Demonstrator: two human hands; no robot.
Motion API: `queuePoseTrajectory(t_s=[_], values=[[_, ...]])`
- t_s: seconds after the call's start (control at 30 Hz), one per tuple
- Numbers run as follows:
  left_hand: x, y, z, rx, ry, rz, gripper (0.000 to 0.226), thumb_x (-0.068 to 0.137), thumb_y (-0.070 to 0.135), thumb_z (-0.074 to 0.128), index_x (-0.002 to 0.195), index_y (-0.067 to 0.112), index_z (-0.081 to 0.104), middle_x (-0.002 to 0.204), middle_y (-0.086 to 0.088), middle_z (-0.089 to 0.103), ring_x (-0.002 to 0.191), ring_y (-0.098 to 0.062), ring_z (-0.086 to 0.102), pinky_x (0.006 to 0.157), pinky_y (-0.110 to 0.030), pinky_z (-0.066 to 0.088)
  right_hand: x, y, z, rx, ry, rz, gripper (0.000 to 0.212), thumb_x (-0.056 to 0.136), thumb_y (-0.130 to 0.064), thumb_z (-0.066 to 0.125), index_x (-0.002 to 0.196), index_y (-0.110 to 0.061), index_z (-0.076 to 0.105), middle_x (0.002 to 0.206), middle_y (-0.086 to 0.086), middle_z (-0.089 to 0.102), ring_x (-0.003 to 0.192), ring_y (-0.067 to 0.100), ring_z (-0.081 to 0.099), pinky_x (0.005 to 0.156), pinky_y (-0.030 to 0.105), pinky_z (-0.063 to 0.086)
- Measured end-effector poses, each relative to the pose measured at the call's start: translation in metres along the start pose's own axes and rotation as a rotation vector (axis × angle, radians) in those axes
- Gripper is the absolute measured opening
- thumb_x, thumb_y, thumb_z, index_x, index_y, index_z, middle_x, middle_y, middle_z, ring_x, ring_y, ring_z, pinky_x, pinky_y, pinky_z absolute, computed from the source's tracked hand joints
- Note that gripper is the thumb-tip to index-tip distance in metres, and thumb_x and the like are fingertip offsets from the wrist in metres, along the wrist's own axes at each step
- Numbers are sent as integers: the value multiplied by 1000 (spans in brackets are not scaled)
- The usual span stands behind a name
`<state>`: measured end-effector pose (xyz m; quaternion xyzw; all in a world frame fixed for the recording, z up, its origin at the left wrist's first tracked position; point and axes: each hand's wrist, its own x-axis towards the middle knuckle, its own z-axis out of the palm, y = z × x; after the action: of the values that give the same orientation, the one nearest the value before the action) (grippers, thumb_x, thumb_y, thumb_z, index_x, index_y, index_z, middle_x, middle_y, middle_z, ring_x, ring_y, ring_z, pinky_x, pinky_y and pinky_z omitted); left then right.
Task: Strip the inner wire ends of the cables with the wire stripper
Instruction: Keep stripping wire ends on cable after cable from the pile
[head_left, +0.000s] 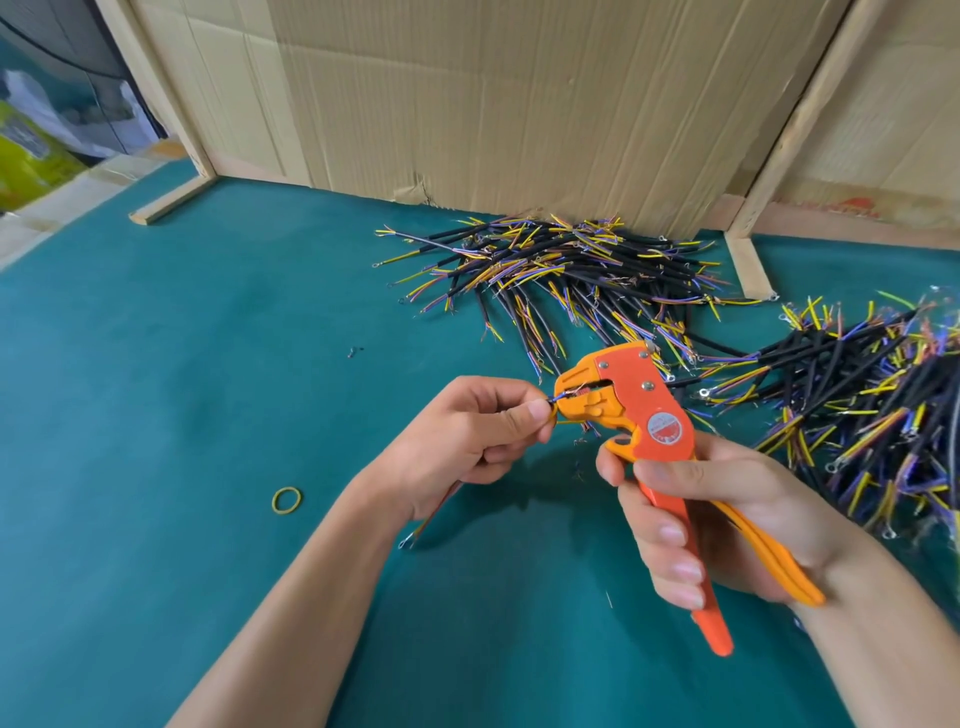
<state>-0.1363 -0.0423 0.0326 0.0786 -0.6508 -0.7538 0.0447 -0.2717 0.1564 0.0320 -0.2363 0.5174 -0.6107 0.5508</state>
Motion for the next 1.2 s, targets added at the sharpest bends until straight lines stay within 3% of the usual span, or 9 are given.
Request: queuePoseTrajectory(t_s=[0.13, 0.23, 0.3, 0.4, 0.53, 0.73, 0.83, 1.03, 1.2], values=[[0, 0, -1, -33, -2, 20, 25, 94, 22, 57, 72, 14, 64, 59, 4, 35, 48, -7, 25, 38, -12, 21, 0, -3, 8, -8, -23, 5, 19, 85, -6, 65, 102, 1, 62, 87, 17, 63, 66, 21, 66, 62, 31, 58], [0, -2, -1, -37, 26, 32, 25, 95, 23, 56, 75, 11, 63, 59, 4, 38, 48, -7, 26, 39, -12, 23, -3, 0, 19, 230, -114, -4, 37, 78, -22, 87, 93, -4, 59, 58, 8, 43, 36, 15, 44, 37, 24, 43], [0, -3, -1, -33, 65, 28, 25, 94, 24, 58, 75, 9, 62, 60, 1, 36, 49, -8, 25, 39, -12, 23, -2, 2, 23, 276, -101, -18, 44, 70, -27, 93, 89, -5, 60, 54, 4, 36, 32, 12, 36, 33, 20, 37], [1, -5, 0, -45, 74, 26, 24, 93, 25, 60, 74, 10, 65, 62, -3, 33, 50, -10, 25, 39, -12, 22, -2, 4, 22, 329, -169, -34, 37, 79, -27, 86, 100, -4, 66, 60, 9, 46, 40, 18, 48, 41, 28, 45], [1, -8, -1, -24, 133, 20, 23, 94, 27, 67, 77, 13, 71, 68, -4, 54, 54, -10, 35, 38, -14, 24, -1, 4, 16, 377, -143, -99, 44, 80, -17, 81, 116, 3, 66, 79, 20, 59, 64, 31, 59, 64, 44, 54], [0, -13, 2, -1, 300, 60, 19, 92, 26, 68, 91, 11, 80, 89, -17, 53, 67, -23, 33, 47, -21, 31, 3, 6, 14, 439, 68, -103, 45, 72, -10, 81, 113, 6, 69, 87, 26, 61, 71, 37, 61, 69, 48, 57], [-4, -11, 6, -57, 330, 74, 21, 87, 19, 67, 97, 5, 78, 75, -11, 53, 62, -17, 44, 44, -21, 33, 3, 3, 19, 441, 79, -78, 46, 70, -11, 80, 112, 6, 69, 87, 27, 61, 72, 37, 61, 69, 49, 57], [-1, 37, 28, 63, 208, 101, 17, 85, 12, 66, 98, 14, 77, 83, -14, 68, 49, -18, 52, 36, -17, 30, 3, 1, 23, 396, 141, -74, 40, 73, -5, 76, 110, 5, 66, 86, 27, 62, 71, 38, 63, 69, 49, 58], [30, 94, 77, 33, 68, 194, 17, 98, 2, 53, 103, 8, 68, 89, -13, 73, 63, -21, 72, 41, -18, 44, 3, 5, 21, 401, 138, -92, 40, 68, -9, 79, 104, 3, 68, 86, 28, 62, 73, 38, 64, 71, 49, 58]])
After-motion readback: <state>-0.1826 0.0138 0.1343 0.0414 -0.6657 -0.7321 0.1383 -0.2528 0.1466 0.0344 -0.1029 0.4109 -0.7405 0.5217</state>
